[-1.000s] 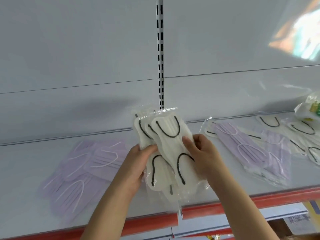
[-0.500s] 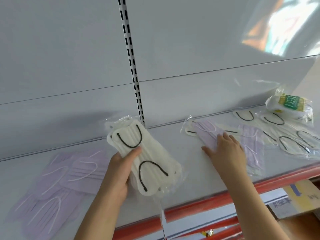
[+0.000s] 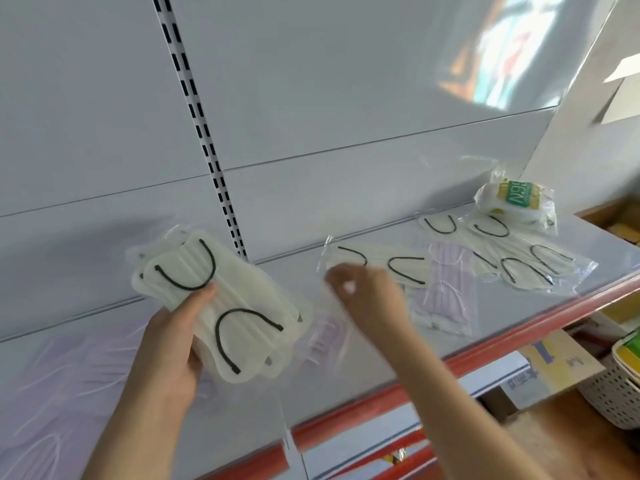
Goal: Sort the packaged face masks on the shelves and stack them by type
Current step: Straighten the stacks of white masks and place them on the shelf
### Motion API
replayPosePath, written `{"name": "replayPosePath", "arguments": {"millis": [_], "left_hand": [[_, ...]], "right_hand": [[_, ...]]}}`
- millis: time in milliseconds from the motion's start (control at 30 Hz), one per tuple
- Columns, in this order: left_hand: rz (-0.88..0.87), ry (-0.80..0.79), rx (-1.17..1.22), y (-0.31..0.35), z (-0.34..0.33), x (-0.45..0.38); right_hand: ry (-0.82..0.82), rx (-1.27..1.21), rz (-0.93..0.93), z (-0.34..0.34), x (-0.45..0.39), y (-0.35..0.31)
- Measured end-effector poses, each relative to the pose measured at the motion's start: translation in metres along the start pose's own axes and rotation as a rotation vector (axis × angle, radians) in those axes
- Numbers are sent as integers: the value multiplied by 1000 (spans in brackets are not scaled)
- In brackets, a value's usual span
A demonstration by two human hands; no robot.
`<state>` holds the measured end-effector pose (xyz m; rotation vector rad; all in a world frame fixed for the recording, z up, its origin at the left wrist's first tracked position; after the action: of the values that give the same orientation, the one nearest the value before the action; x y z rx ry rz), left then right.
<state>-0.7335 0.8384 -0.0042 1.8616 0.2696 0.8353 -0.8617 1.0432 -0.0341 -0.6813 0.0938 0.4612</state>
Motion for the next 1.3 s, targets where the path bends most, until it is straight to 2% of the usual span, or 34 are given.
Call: {"name": "replayPosePath", "arguments": {"millis": [33, 133, 233, 300, 367, 433, 500, 533, 567, 700, 800, 867, 933, 1000, 1033, 1167, 1267, 1300], "left_hand": [[4, 19, 3, -1, 4, -1], [3, 25, -9, -6, 9, 1], [15, -12, -40, -9, 5, 2], [15, -25, -68, -12, 1, 1], [12, -35, -79, -16, -4, 1], [12, -49, -86, -20, -9, 0], [9, -78, -97, -24, -18, -1], [8, -104, -97, -26, -25, 0], [12, -130, -91, -27, -33, 2], [49, -235, -178, -34, -58, 8], [77, -138, -209, -42, -57, -1], [102, -78, -173, -45, -50, -7], [102, -50, -141, -43, -43, -9], [86, -33, -114, -40, -36, -10], [76, -27, -103, -39, -33, -11], [37, -25, -44, -30, -29, -8], [-24, -59, 13, -18, -30, 2], [-50, -72, 34, -14, -30, 6]], "right_hand": [[42, 97, -28, 13, -17, 24], [-215, 448, -128, 39, -62, 86], [-360, 478, -96, 41, -86, 102], [-302, 476, -51, 42, -91, 94], [-91, 311, -28, 53, -87, 80], [57, -143, -54, 66, -67, 56], [51, -687, -85, 66, -38, 20], [22, -838, -102, 61, -25, 4], [-7, -869, -105, 51, -13, -8], [-23, -403, 8, 10, 17, -23], [94, -274, 51, 17, 22, 3], [150, 26, -47, 38, 14, 49], [42, 328, -182, 58, 9, 100], [-42, 329, -291, 69, 10, 130], [-22, 299, -311, 70, 12, 137], [216, 288, -286, 65, 14, 121], [377, 4, -192, 49, 22, 77], [386, -104, -128, 42, 25, 55]]}}
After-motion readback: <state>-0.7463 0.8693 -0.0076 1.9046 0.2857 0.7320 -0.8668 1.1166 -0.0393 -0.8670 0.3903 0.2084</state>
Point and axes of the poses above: each hand's wrist, its own x-axis away from the middle knuckle, its own z-axis out of the back of the hand, y = z × x, the point moved 2 cm from there along -x, towards the middle knuckle, and after that the axes turned 9 degrees about z, right-handed, at the moved point
